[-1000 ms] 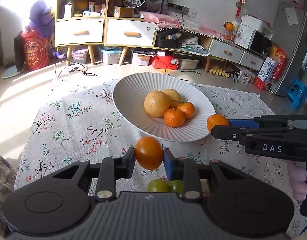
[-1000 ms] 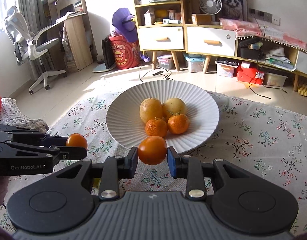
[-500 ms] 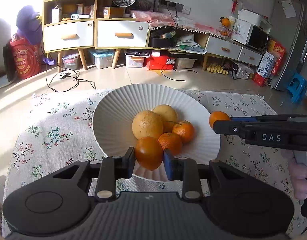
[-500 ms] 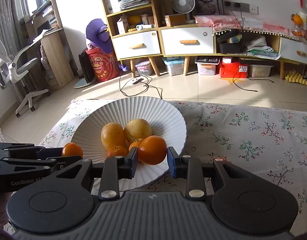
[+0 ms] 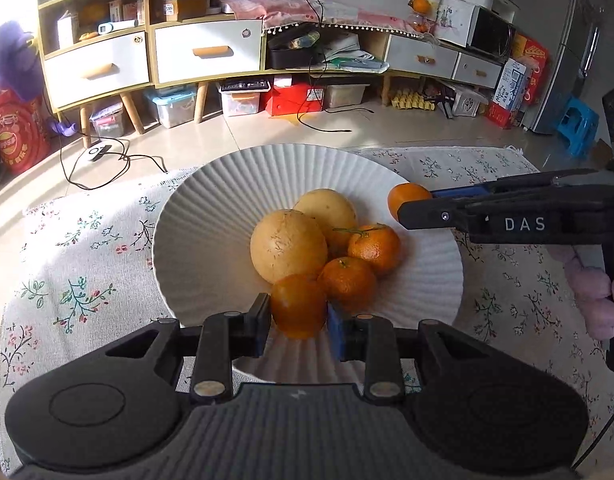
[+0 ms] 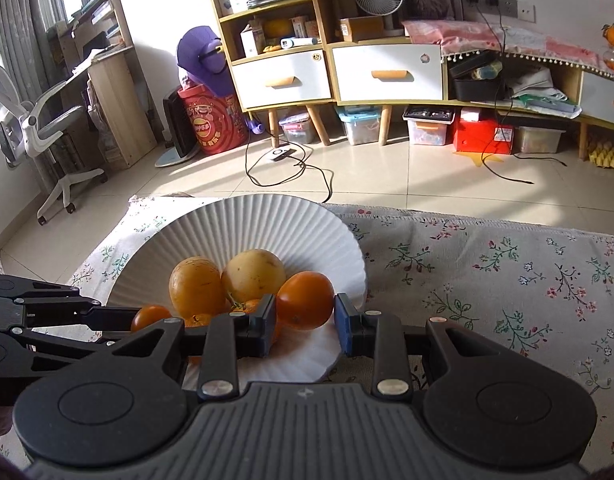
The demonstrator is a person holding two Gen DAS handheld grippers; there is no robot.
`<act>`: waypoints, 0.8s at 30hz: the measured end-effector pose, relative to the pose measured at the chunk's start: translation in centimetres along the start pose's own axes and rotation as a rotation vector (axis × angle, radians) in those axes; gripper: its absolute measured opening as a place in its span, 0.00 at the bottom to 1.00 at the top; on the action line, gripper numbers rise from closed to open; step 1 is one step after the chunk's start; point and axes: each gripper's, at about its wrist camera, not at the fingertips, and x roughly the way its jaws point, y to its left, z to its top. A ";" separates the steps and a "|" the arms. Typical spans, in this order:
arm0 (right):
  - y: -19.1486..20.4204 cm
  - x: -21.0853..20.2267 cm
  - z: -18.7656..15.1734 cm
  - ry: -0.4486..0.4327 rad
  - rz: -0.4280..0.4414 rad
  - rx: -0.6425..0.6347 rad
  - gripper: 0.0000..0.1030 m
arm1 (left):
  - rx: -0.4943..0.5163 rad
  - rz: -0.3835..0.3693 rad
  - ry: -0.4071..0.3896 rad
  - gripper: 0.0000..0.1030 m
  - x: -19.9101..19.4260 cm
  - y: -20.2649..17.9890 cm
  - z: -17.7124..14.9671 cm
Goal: Organize fruits
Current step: 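Carry both held orange tomatoes over the white plate and lower them, then open both grippers to release the tomatoes in the plate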
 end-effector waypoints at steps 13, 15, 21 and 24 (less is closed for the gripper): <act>-0.6 1.2 0.5 -0.008 0.028 0.017 0.27 | 0.025 0.020 -0.013 0.16 0.6 0.5 0.5; -0.6 1.2 0.6 -0.008 0.029 0.021 0.27 | 0.029 0.023 -0.012 0.16 0.7 0.5 0.6; -1.0 1.3 0.7 -0.008 0.043 0.046 0.28 | 0.032 0.034 -0.019 0.16 0.7 0.3 0.6; -1.1 1.2 0.8 -0.003 0.054 0.064 0.30 | 0.026 0.038 -0.021 0.17 0.7 0.3 0.6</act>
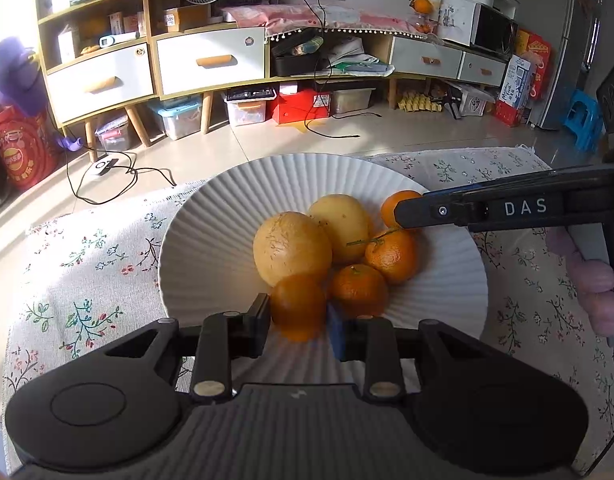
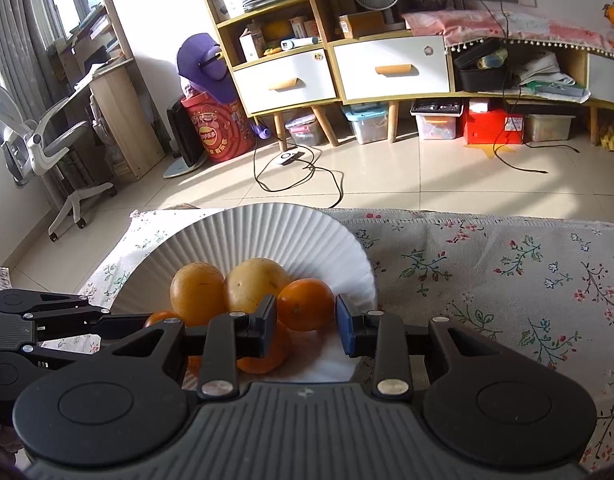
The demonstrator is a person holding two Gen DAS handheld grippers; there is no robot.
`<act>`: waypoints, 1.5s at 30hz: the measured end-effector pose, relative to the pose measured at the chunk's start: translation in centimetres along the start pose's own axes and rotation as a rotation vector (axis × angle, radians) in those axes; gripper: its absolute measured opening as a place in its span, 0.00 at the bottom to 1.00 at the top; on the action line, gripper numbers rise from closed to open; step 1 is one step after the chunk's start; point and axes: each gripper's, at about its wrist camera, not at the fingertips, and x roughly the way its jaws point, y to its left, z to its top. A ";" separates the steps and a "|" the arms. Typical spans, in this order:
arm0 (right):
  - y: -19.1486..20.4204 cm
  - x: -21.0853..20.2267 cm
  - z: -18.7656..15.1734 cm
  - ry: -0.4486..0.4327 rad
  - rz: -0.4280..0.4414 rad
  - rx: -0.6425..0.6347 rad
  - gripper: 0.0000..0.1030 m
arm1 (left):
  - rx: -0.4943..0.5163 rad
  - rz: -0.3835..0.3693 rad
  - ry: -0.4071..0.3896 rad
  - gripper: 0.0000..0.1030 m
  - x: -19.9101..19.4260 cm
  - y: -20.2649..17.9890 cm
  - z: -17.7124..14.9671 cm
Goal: Organize fruits
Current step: 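Open both grippers to release the tomatoes in the plate, then move both grippers back toward the loose tomatoes and kiwis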
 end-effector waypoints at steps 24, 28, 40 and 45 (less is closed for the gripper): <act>1.1 -4.4 -0.3 -0.010 -0.111 0.024 0.58 | -0.024 -0.008 0.019 0.68 -3.8 -1.9 -0.7; 1.7 -5.5 -0.8 -0.001 -0.133 0.029 0.64 | -0.033 0.003 0.016 0.79 -5.2 -2.3 -1.1; 3.8 -8.3 -3.0 0.011 -0.139 0.012 0.89 | -0.093 0.065 0.009 0.90 -8.2 -2.4 -3.4; 4.3 -8.8 -4.3 0.024 -0.144 -0.004 0.94 | -0.093 0.089 0.012 0.90 -8.7 -2.5 -4.9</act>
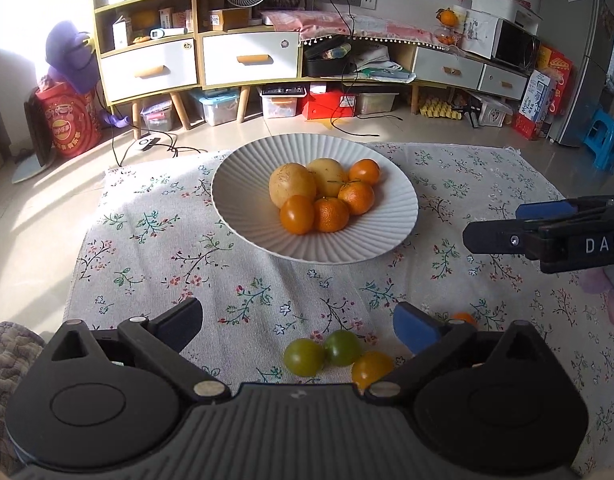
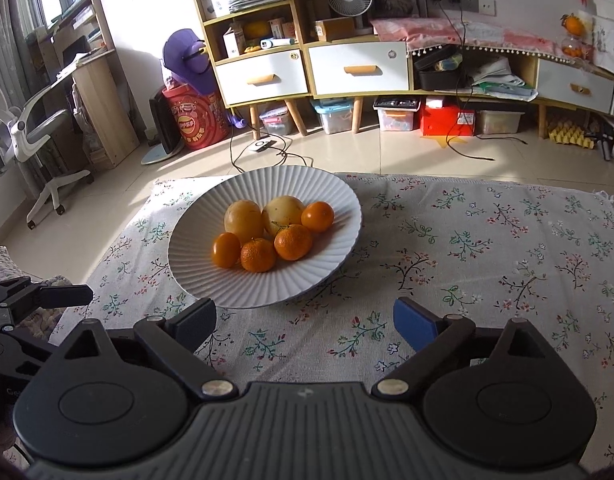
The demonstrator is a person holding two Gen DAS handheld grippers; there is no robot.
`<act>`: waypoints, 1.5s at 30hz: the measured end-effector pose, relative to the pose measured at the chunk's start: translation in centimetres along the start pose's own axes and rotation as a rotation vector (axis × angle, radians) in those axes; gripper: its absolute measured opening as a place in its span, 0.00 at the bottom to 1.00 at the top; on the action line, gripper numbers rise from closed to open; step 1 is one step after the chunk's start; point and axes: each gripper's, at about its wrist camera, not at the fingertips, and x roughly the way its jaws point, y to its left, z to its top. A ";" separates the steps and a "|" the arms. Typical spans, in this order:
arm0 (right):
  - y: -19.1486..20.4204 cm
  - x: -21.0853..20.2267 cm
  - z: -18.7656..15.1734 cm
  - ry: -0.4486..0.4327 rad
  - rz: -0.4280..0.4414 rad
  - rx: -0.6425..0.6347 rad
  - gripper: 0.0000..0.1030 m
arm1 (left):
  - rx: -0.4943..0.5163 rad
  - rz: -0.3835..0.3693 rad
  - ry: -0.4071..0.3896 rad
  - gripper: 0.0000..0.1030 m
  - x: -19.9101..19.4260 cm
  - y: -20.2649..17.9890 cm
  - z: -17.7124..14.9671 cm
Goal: Organize fruits
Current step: 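Move both grippers back toward the loose tomatoes and kiwis, then grasp an orange tomato with the right gripper while the left gripper grasps a yellow tomato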
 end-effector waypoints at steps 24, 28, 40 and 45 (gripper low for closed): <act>1.0 -0.4 -5.9 0.067 -0.003 -0.169 0.98 | 0.012 -0.052 0.052 0.90 -0.7 -0.7 -5.6; 0.8 -0.2 -6.8 0.084 0.006 -0.187 0.97 | 0.045 -0.082 0.028 0.89 -0.7 -1.6 -6.1; 0.9 0.5 -7.4 0.074 0.035 -0.225 0.74 | -0.016 -0.194 0.005 0.38 0.4 -1.3 -5.7; 1.0 0.9 -7.3 0.083 0.050 -0.242 0.55 | -0.032 -0.207 0.023 0.21 1.1 -1.2 -5.4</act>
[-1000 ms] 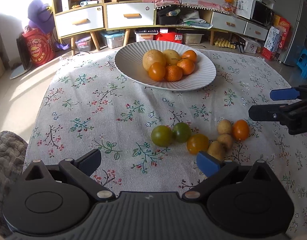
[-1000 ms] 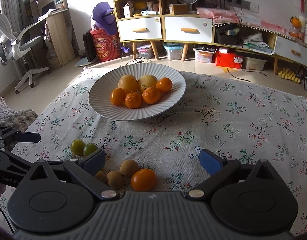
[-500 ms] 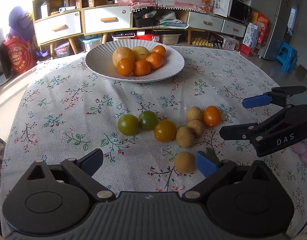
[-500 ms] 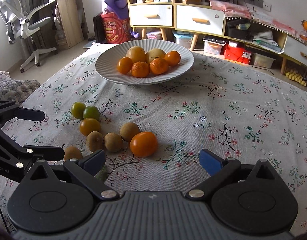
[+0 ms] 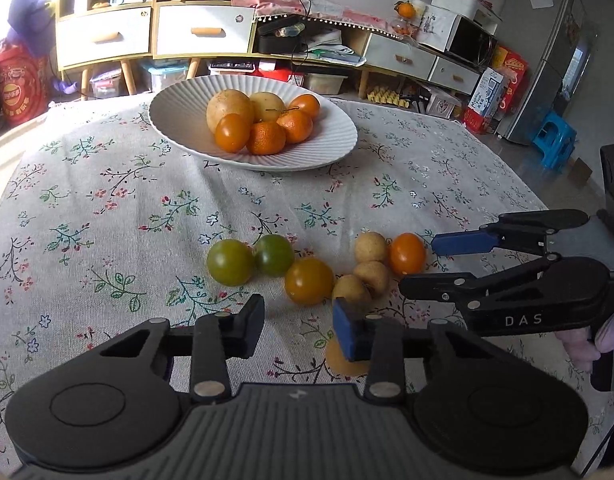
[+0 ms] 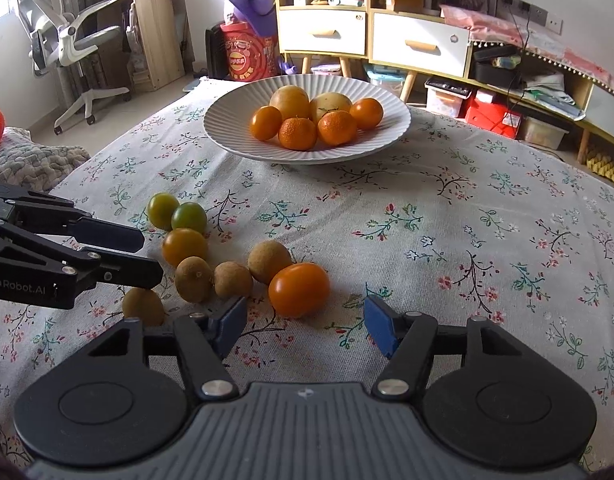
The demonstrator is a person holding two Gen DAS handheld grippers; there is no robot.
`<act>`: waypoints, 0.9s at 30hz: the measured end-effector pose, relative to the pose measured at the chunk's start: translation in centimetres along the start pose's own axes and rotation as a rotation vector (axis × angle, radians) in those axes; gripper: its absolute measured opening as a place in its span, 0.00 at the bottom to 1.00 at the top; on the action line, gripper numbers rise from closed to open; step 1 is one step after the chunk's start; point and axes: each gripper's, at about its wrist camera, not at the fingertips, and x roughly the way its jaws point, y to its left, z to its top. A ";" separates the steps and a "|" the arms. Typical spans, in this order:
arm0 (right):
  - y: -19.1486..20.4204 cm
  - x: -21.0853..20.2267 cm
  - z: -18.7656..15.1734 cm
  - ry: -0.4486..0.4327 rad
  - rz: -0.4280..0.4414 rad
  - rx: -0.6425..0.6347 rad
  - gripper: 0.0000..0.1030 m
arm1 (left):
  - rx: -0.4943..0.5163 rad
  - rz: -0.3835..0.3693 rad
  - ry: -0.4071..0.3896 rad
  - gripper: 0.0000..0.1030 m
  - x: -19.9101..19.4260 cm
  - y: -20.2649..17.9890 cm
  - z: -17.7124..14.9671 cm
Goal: Organize fruits
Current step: 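Grasp an orange tomato with the right gripper while the left gripper grasps a yellow tomato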
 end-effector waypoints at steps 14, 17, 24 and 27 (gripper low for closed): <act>0.2 0.6 0.3 0.013 0.013 -0.017 0.44 | -0.021 -0.030 0.008 0.14 1.5 0.0 0.8; 0.1 0.7 0.4 0.015 0.016 -0.015 0.43 | -0.022 -0.030 0.008 0.14 1.8 -0.1 0.9; 0.0 0.8 0.5 0.016 0.022 -0.013 0.42 | -0.015 -0.031 0.009 0.14 2.1 -0.3 1.2; 0.0 0.8 0.5 0.016 0.021 -0.013 0.40 | -0.011 -0.029 0.008 0.14 2.2 -0.4 1.2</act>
